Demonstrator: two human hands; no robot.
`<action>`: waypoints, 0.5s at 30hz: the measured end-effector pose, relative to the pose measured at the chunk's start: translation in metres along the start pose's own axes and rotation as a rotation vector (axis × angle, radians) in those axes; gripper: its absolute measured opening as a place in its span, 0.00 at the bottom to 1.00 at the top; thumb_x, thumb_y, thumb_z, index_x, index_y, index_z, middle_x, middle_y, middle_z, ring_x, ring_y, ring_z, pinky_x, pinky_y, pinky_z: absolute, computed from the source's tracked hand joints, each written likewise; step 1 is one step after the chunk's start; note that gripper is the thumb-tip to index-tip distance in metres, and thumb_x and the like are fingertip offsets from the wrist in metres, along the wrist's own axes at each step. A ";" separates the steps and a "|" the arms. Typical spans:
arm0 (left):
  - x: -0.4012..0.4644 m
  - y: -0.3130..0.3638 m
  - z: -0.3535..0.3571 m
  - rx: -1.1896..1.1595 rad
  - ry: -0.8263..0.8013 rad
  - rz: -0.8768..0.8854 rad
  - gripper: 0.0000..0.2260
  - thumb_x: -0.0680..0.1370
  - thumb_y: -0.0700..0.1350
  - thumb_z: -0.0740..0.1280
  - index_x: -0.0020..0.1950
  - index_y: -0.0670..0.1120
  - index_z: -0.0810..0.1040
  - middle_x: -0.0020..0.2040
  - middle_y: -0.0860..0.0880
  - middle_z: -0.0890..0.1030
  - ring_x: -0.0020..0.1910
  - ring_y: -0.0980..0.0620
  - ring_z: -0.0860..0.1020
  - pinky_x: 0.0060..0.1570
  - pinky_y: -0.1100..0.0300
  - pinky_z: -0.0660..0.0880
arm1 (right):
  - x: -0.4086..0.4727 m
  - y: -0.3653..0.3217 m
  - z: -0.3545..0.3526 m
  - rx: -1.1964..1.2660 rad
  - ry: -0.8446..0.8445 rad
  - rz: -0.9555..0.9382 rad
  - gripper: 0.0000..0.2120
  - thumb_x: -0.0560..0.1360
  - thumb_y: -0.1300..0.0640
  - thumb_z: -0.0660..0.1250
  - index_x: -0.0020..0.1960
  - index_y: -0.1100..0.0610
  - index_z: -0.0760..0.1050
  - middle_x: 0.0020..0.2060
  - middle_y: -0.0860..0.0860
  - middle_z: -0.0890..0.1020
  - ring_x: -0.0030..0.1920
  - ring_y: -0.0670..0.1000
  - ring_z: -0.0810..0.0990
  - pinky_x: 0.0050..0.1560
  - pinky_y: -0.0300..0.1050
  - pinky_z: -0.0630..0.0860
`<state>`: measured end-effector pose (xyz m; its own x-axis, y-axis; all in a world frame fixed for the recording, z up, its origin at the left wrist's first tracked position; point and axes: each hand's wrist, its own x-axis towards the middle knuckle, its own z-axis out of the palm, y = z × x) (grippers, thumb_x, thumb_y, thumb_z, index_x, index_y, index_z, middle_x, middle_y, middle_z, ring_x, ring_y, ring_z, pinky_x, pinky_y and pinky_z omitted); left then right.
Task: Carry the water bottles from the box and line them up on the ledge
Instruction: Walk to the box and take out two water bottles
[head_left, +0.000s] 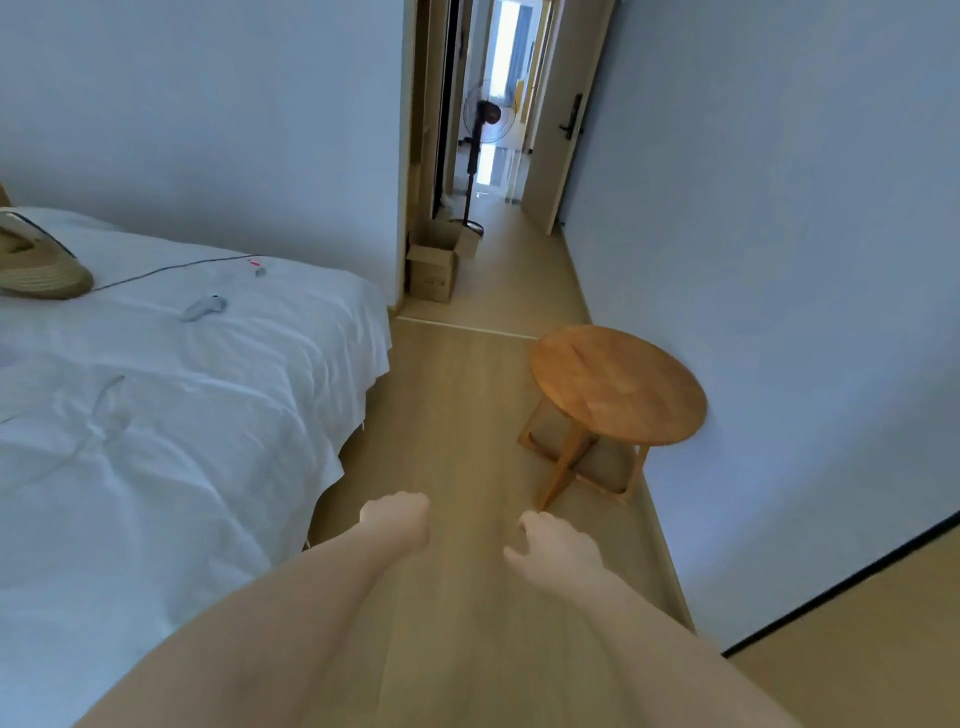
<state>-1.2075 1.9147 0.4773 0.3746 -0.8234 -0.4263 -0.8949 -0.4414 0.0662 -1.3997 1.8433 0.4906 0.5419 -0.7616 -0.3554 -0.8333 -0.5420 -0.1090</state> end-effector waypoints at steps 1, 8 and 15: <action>0.017 0.003 -0.009 0.037 0.001 0.030 0.10 0.76 0.35 0.56 0.52 0.44 0.73 0.39 0.50 0.71 0.41 0.48 0.72 0.40 0.57 0.66 | 0.019 0.003 -0.006 -0.002 -0.004 0.008 0.22 0.79 0.41 0.58 0.67 0.53 0.68 0.62 0.51 0.76 0.62 0.54 0.75 0.58 0.52 0.74; 0.166 -0.005 -0.056 0.083 -0.009 0.054 0.05 0.76 0.36 0.56 0.46 0.45 0.68 0.36 0.50 0.67 0.40 0.49 0.71 0.41 0.57 0.66 | 0.175 0.016 -0.049 -0.002 -0.006 -0.001 0.22 0.79 0.42 0.58 0.66 0.54 0.68 0.60 0.51 0.76 0.59 0.54 0.76 0.56 0.52 0.75; 0.322 -0.028 -0.127 -0.022 0.019 -0.035 0.10 0.79 0.37 0.56 0.38 0.46 0.66 0.36 0.51 0.67 0.42 0.49 0.71 0.43 0.58 0.68 | 0.348 0.030 -0.120 0.033 -0.013 -0.057 0.22 0.79 0.42 0.57 0.66 0.55 0.68 0.59 0.52 0.76 0.59 0.54 0.75 0.55 0.52 0.74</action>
<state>-1.0306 1.6169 0.4529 0.4106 -0.8135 -0.4119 -0.8756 -0.4778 0.0710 -1.2232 1.5198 0.4748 0.5869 -0.7254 -0.3596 -0.8046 -0.5720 -0.1593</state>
